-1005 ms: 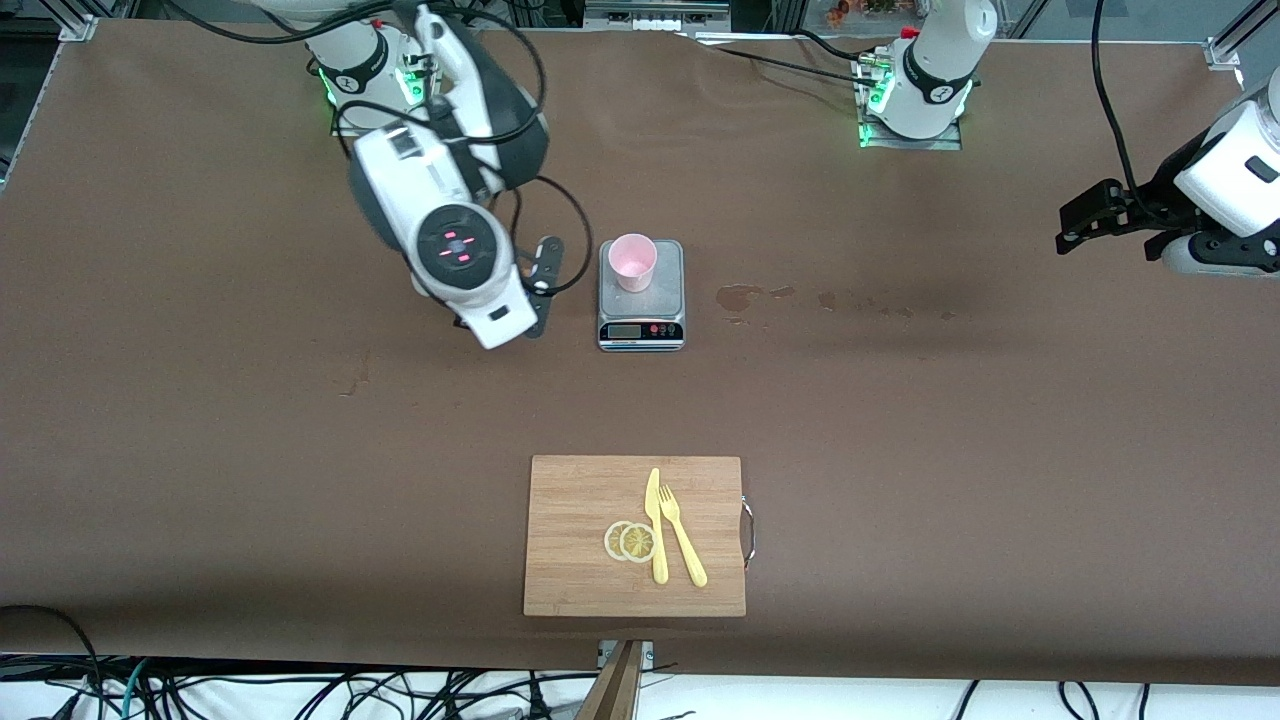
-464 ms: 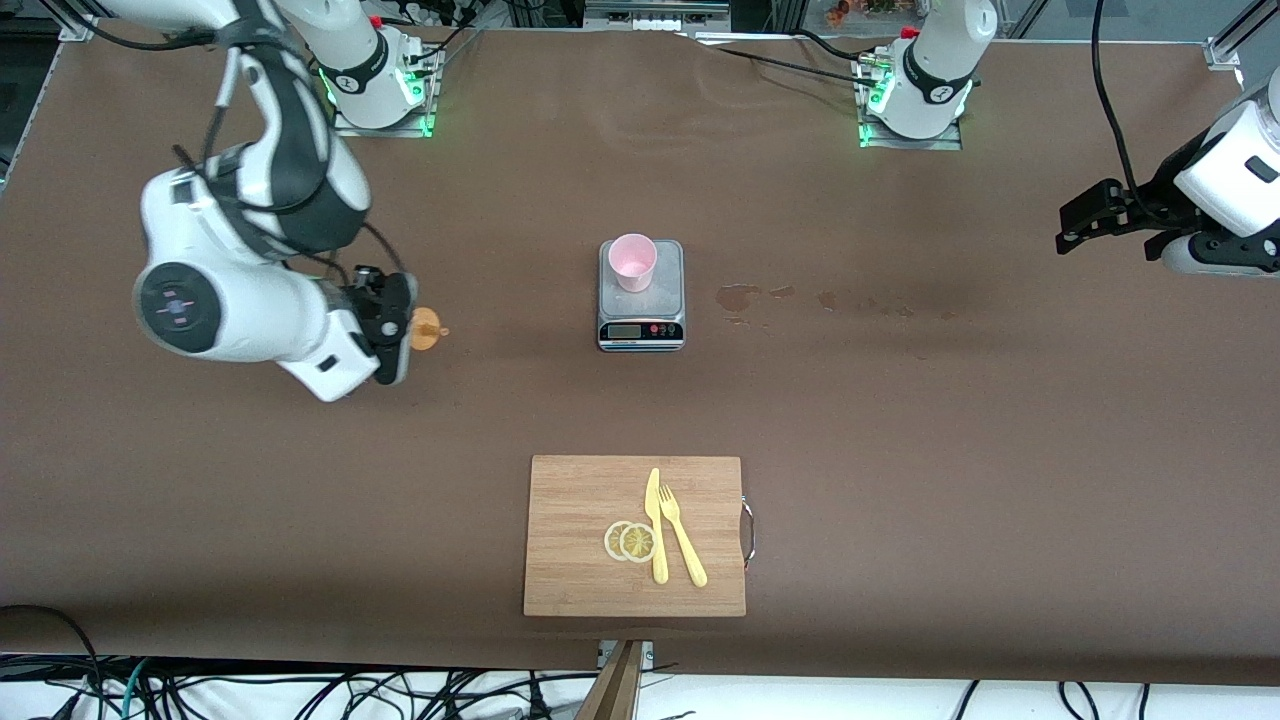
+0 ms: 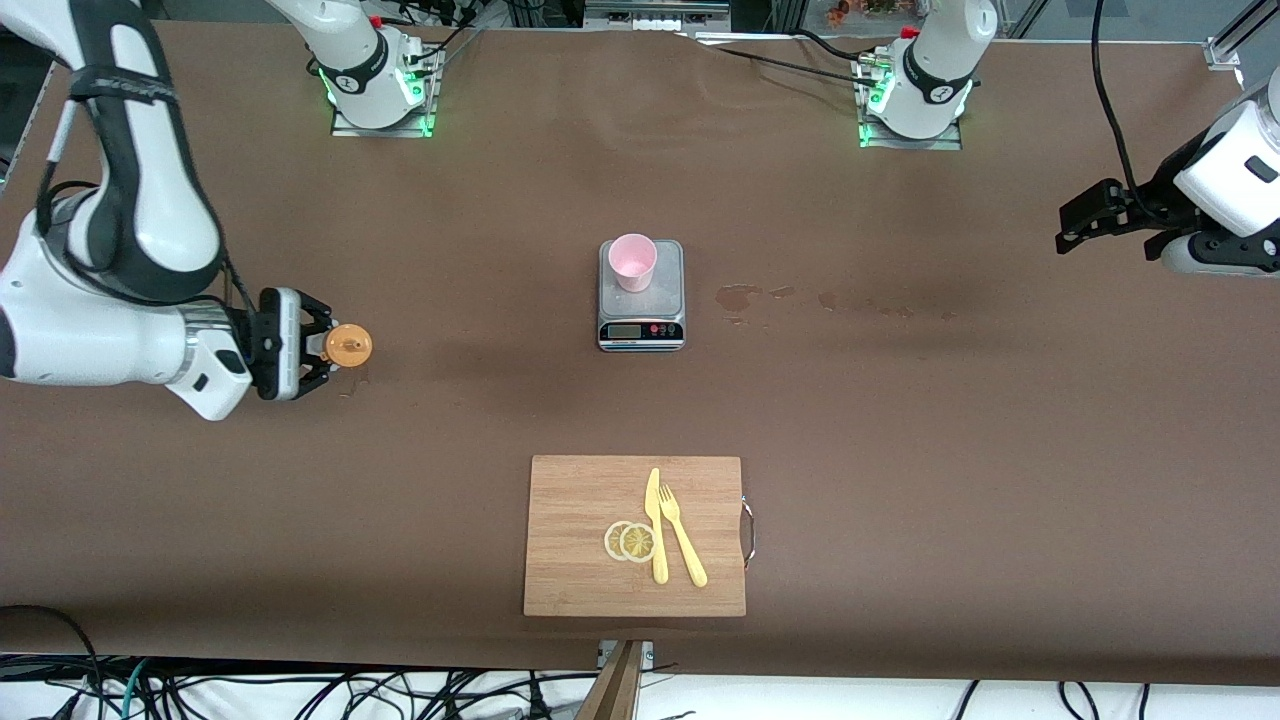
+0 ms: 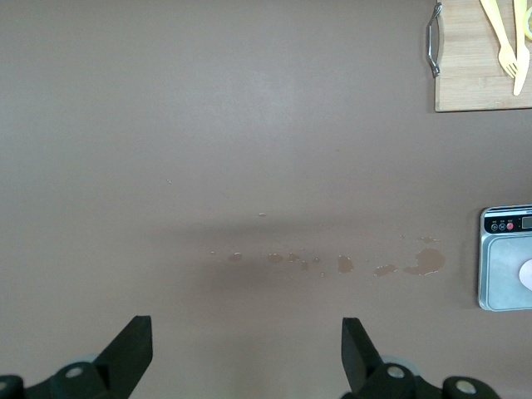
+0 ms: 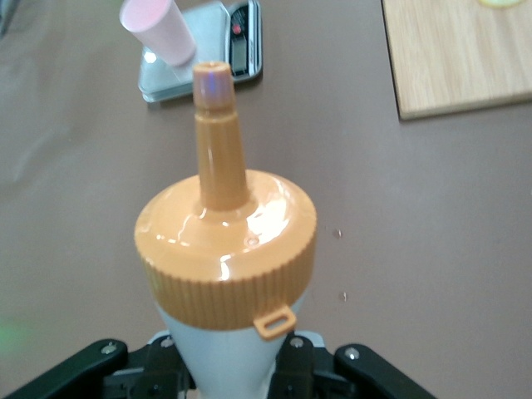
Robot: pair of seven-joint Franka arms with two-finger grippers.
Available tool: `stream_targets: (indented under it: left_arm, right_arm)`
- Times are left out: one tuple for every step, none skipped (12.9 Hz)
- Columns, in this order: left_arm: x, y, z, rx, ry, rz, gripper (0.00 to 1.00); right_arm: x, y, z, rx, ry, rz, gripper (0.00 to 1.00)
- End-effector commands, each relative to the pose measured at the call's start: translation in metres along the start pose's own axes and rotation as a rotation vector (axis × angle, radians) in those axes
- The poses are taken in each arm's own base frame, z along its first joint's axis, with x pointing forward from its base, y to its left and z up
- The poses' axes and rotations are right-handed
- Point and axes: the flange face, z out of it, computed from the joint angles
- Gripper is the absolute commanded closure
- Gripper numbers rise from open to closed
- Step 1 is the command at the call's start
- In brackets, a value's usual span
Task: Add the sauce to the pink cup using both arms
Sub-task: 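Carry the squeeze bottle back to its spot with the right gripper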
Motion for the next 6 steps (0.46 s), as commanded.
stream_targets:
  left_arm:
    - [0.002, -0.001, -0.006, -0.025, -0.006, -0.004, 0.00]
    - [0.002, -0.001, -0.006, -0.025, -0.006, -0.004, 0.00]
    - [0.002, -0.001, -0.006, -0.025, -0.006, -0.005, 0.00]
    - [0.002, -0.001, -0.006, -0.025, -0.006, -0.004, 0.00]
    - [0.002, -0.001, -0.006, -0.025, -0.006, -0.004, 0.00]
    - [0.002, -0.001, -0.006, -0.025, -0.006, -0.005, 0.00]
  right_arm:
    - [-0.022, -0.021, -0.012, -0.030, 0.136, -0.088, 0.92]
    - [-0.036, -0.021, -0.015, -0.039, 0.170, -0.116, 0.92]
    - [-0.052, -0.020, -0.012, -0.044, 0.203, -0.157, 0.92]
    - [-0.070, -0.021, -0.004, -0.043, 0.246, -0.186, 0.92]
    - [-0.096, -0.020, 0.010, -0.042, 0.281, -0.206, 0.92]
    - [-0.120, -0.016, 0.024, -0.048, 0.326, -0.236, 0.92]
